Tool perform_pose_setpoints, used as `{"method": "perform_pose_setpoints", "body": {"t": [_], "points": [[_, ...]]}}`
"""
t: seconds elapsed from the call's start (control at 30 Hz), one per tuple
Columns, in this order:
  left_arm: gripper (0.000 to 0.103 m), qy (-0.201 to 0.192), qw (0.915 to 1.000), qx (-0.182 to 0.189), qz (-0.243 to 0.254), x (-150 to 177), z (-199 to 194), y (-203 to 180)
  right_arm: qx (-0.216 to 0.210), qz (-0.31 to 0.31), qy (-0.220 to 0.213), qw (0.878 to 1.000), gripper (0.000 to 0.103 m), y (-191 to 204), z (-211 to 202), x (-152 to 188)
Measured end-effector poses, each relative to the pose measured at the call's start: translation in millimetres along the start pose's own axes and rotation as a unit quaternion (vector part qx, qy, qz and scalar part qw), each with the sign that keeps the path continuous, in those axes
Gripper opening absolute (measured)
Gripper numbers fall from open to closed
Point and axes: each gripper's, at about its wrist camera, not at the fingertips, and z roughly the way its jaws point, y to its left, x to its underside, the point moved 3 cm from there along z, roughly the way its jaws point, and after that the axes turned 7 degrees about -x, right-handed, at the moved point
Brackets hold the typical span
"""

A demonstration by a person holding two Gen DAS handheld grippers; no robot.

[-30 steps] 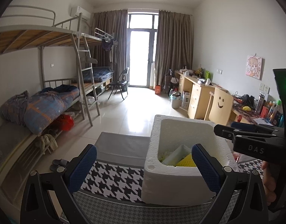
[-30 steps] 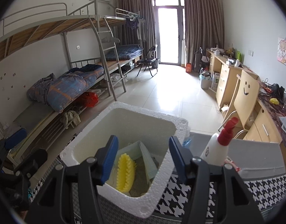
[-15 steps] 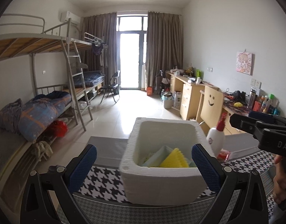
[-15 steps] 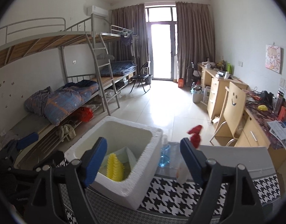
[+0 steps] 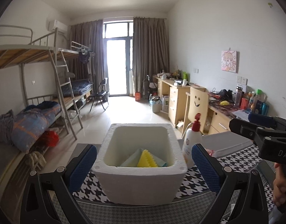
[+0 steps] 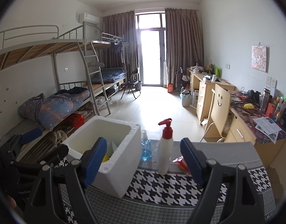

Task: Organize soft objects
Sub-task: 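Move both grippers back from the box toward the table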

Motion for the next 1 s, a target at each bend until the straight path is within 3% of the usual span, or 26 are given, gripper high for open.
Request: {"method": "perform_pose_setpoints", "body": {"t": [1.0], "points": [[0.102,-0.071,0.9945,0.077,0.008,34.3,-77.1,-49.5,0.048,0.026,-0.058,0.997,0.084,-23.1,-79.2,54.7]]}}
